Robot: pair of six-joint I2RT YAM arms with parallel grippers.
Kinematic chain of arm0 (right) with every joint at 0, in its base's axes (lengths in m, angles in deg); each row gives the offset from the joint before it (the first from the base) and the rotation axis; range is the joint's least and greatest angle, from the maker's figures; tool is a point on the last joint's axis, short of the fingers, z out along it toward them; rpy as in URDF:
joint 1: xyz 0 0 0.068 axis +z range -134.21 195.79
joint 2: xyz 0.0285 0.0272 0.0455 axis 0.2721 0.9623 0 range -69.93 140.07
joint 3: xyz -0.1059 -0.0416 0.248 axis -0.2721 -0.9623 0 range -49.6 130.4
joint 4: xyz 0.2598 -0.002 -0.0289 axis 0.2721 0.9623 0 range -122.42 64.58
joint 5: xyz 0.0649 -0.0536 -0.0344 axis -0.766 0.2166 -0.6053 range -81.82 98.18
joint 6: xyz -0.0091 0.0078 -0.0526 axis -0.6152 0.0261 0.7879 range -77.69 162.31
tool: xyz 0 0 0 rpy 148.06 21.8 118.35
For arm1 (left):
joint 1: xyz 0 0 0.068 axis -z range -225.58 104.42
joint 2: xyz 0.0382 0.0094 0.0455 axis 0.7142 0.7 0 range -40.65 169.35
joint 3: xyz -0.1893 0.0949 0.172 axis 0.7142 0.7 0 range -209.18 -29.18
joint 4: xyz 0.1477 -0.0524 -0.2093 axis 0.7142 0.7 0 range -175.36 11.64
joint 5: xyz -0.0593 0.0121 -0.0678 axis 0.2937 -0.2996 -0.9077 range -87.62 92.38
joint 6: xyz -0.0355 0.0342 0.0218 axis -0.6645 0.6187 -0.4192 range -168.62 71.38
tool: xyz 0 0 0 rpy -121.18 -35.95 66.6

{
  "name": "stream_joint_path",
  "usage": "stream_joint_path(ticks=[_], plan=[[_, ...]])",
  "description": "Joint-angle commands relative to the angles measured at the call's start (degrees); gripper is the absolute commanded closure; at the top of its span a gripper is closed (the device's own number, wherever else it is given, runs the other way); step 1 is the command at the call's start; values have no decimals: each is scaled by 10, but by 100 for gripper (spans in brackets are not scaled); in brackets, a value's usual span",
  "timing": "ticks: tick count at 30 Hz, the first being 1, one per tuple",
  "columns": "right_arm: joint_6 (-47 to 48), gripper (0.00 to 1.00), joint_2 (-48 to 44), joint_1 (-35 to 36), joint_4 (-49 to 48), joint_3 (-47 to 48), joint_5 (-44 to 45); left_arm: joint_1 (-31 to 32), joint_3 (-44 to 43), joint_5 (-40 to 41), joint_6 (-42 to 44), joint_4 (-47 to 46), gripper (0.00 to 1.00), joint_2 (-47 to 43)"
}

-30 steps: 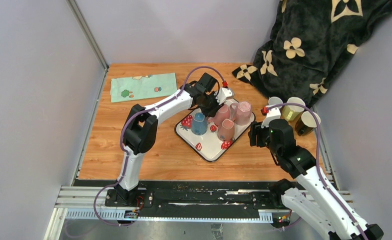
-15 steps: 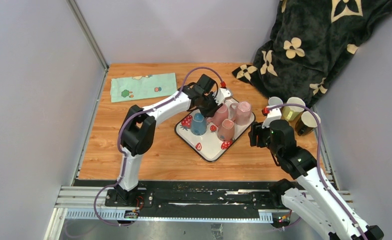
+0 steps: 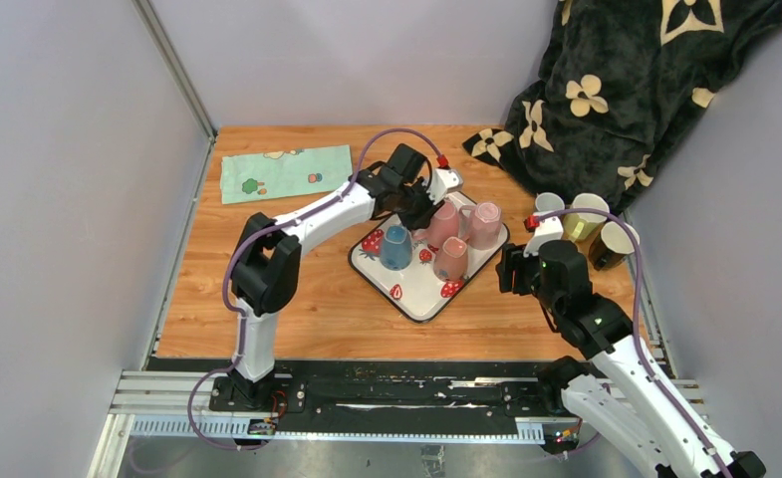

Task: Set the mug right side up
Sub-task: Turn over the cup on the tray.

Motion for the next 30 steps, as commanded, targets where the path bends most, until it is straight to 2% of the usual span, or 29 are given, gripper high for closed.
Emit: stream_joint_path(ticks=[1,10,30], plan=[[-9,39,-10,7,4,-7,12,2,0,-27,-13,-59,100,-61],[-16,39,-15,7,4,-7,22,1,7,-42,-38,-89,100,-93],[-67,39,-25,7,-25,-16,27,-39,91,-107,-141,-221,100,-170]])
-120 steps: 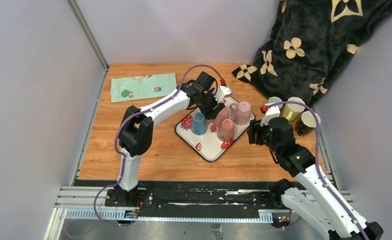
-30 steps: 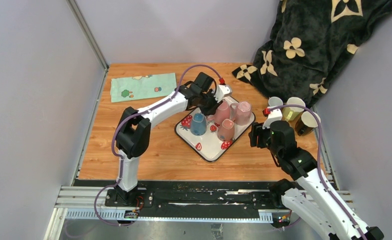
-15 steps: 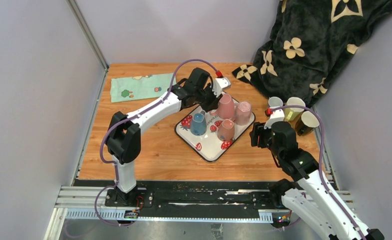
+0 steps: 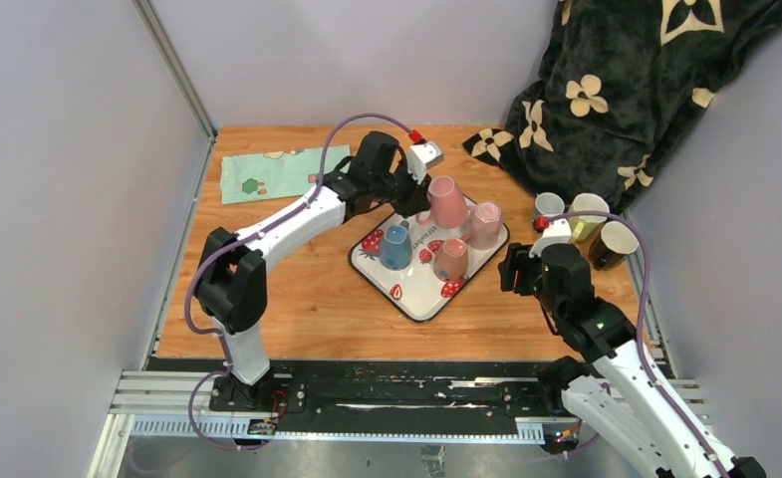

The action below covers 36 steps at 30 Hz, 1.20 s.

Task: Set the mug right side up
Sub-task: Turn over the cup on the tray.

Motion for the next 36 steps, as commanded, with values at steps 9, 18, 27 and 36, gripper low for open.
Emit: stream_joint_path(ticks=[9,18,27,36], plan=[[-87,40,-6,7,-94,-21,-43,-42,79,-86,-168,-251,100,-117],[-147,39,37,7,-225,-22,-128,-48,133,-88,-265,-376,100,-180],[-172,39,78,6,-314,-10,-177,-50,192,-73,-346,-475,100,-244],[-154,39,113,6,-400,7,-277,-75,345,-26,-507,-728,100,-320]])
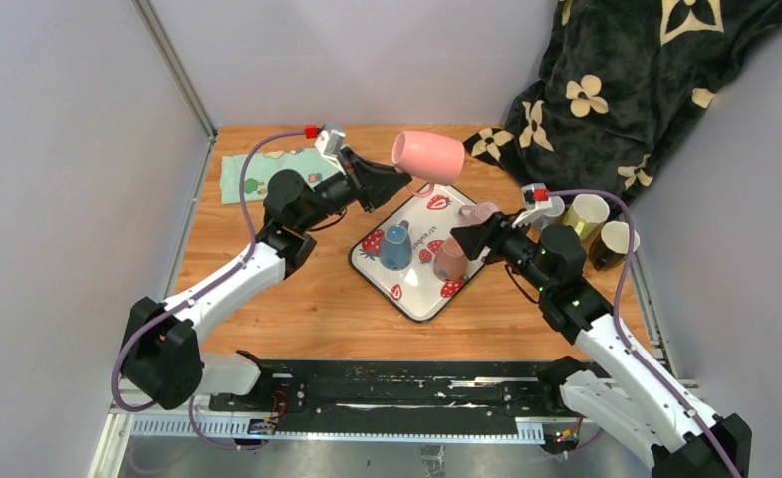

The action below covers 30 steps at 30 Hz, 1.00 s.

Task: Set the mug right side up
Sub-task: Turn over the cup on the tray.

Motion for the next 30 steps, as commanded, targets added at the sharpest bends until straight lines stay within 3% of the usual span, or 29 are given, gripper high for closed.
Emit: stream_joint_path(ticks=[1,7,16,23,30], plan=[[7,38,23,6,-80,31,-78,-22,45,38,-97,-212,100,-51],[9,38,73,6,-151,52,-155,-38,118,83,-126,-262,100,-98],[18,37,150,21,-211,99,-197,-42,189,133,-168,-370,100,-128],[43,36,187,58,-272,130,-232,-43,203,130,-182,-400,99,-134],[-2,35,214,61,-376,137,-264,-43,200,112,-201,-430,100,-137]])
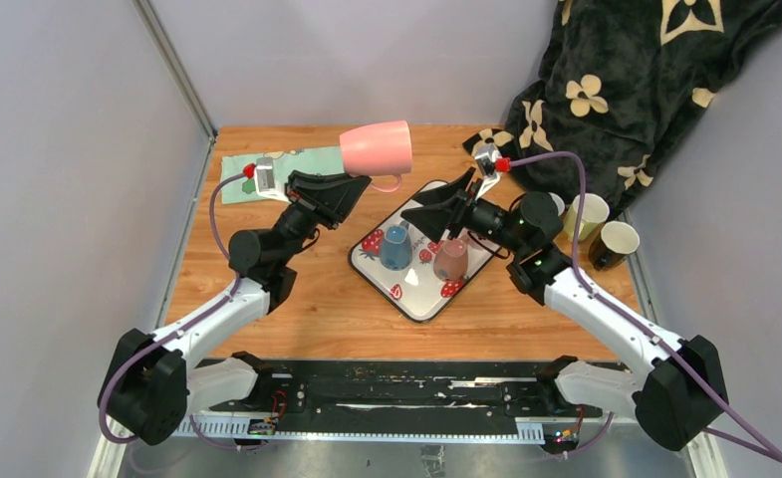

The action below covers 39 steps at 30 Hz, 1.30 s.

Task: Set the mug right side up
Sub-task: Turn over the cup on the tray.

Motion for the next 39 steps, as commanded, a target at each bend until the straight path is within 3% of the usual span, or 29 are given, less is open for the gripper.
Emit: stream_joint_path(ticks=[1,6,23,33,38,39], plan=[[-32,35,15,7,-116,23,-39,-6,-9,2,-21,-105,100,-22],[-67,36,29,7,-181,20,-44,-6,-9,-15,-38,-135,100,-14],[-76,45,43,8,-199,68,-47,-6,-22,-52,-73,-157,100,18],[-83,67,52,7,-200,72,-48,-6,-24,-59,-83,-166,100,27],[-89,89,57,8,-205,74,-50,-6,-25,-60,-85,-166,100,30],[-90,87,58,8,-207,75,-51,-6,-26,-61,-85,-166,100,30]])
